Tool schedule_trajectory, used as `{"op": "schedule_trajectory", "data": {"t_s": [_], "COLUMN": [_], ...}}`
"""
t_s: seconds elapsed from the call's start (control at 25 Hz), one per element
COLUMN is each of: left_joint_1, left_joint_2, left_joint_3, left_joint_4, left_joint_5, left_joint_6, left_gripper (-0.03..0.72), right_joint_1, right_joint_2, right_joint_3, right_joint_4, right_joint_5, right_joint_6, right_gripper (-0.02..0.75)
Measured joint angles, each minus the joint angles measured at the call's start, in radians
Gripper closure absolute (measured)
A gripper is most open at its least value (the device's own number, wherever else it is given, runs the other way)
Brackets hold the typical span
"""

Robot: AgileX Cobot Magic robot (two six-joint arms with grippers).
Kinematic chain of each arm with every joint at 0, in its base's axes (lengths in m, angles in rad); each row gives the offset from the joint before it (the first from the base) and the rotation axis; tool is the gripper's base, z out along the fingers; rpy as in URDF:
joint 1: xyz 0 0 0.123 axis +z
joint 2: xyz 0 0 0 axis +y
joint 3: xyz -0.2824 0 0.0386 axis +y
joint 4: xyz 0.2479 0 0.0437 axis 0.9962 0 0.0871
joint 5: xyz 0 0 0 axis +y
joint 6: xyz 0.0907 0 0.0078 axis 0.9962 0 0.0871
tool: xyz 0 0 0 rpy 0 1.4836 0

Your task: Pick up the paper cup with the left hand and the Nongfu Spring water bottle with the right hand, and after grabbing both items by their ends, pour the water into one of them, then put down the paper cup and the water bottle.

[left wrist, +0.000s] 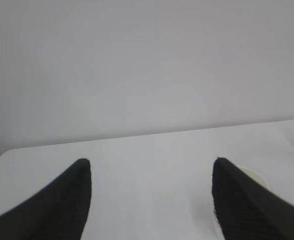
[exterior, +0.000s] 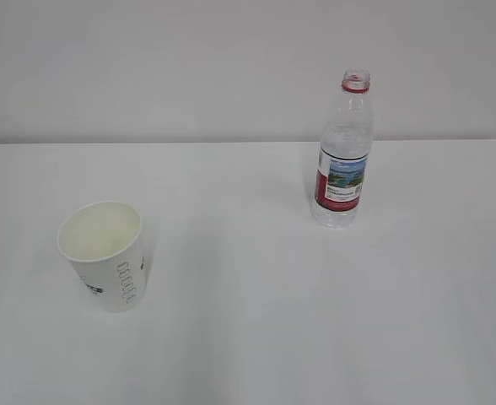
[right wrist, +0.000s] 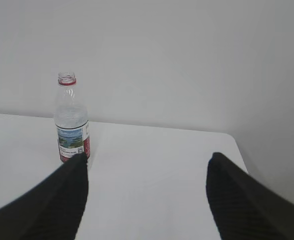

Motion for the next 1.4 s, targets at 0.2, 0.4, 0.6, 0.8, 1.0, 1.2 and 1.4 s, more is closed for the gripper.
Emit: {"op": "schedule_trajectory", "data": {"t_s": [0.2, 0.4, 0.6, 0.8, 1.0, 1.2, 1.4], "left_joint_1": [0.0, 0.0, 0.0, 0.0, 0.0, 0.0, 0.0], "left_joint_2": [0.11, 0.199, 0.301, 0.399, 0.464, 0.501, 0.577], "left_joint_3": [0.0, 0.0, 0.0, 0.002, 0.002, 0.002, 0.002], "left_joint_4": [0.0, 0.004, 0.008, 0.057, 0.081, 0.088, 0.09], "left_joint_5": [-0.112, -0.235, -0.353, -0.457, -0.573, -0.656, -0.731], "left_joint_6": [0.0, 0.0, 0.0, 0.0, 0.0, 0.0, 0.0], "left_gripper": [0.139, 0.142, 0.147, 0.15, 0.151, 0.151, 0.156], "right_joint_1": [0.0, 0.0, 0.0, 0.0, 0.0, 0.0, 0.0], "right_joint_2": [0.086, 0.183, 0.279, 0.368, 0.48, 0.582, 0.679], "right_joint_3": [0.0, 0.0, 0.0, 0.0, 0.0, 0.0, 0.0], "right_joint_4": [0.0, 0.0, 0.0, 0.0, 0.0, 0.0, 0.0], "right_joint_5": [-0.104, -0.186, -0.287, -0.425, -0.508, -0.611, -0.731], "right_joint_6": [-0.006, -0.006, -0.01, -0.024, -0.026, -0.026, -0.026], "right_gripper": [0.182, 0.182, 0.182, 0.182, 0.183, 0.183, 0.183]}}
